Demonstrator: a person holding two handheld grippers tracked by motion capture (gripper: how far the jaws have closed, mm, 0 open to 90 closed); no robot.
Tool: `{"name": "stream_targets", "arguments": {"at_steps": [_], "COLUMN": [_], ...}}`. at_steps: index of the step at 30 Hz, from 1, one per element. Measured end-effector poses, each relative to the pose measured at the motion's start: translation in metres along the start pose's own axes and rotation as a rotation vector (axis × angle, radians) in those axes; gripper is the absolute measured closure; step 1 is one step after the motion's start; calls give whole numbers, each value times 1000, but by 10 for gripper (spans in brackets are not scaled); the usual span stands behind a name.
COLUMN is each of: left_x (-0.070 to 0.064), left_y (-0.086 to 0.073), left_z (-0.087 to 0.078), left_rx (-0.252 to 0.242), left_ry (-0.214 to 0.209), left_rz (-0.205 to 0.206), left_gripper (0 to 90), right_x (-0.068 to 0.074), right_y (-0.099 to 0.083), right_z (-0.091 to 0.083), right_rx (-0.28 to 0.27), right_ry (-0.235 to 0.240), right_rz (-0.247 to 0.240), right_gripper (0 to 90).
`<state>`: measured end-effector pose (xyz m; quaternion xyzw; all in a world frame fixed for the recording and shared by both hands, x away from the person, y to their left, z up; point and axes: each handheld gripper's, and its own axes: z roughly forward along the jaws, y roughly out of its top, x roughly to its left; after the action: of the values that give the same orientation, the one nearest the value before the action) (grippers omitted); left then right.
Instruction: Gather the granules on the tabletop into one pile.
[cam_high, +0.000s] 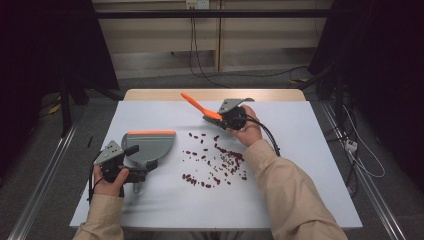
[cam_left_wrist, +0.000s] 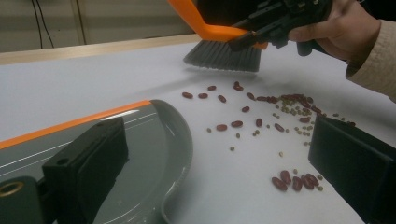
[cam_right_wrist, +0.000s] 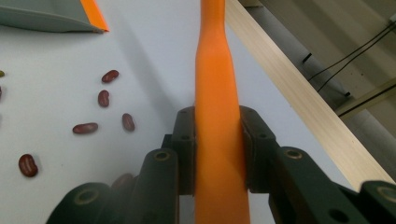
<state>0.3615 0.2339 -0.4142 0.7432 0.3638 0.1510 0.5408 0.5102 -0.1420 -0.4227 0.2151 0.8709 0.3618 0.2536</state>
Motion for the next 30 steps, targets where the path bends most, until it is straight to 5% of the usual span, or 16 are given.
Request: {"name": "stream_targets", "arguments": {"at_steps": [4,8,17,30], "left_x": [1,1,1,0], "left_y": [0,0,-1,-1], "left_z": [-1,0,-1,-2], "left_rx": [0,2,1,-1], "left_ry": [1,3,5,-1], "left_rz": [-1,-1,-2,-3], "left_gripper": [46,46,46,46], "right_x": [4,12,33,57], "right_y": [-1,1,0,-10], "right_z": [9,7,-12,-39], "right_rx": [-16,6,22,-10], "right_ry": [52,86,179,254], "right_rz": [9,-34,-118,-139], "right_gripper": [716,716,715,714]}}
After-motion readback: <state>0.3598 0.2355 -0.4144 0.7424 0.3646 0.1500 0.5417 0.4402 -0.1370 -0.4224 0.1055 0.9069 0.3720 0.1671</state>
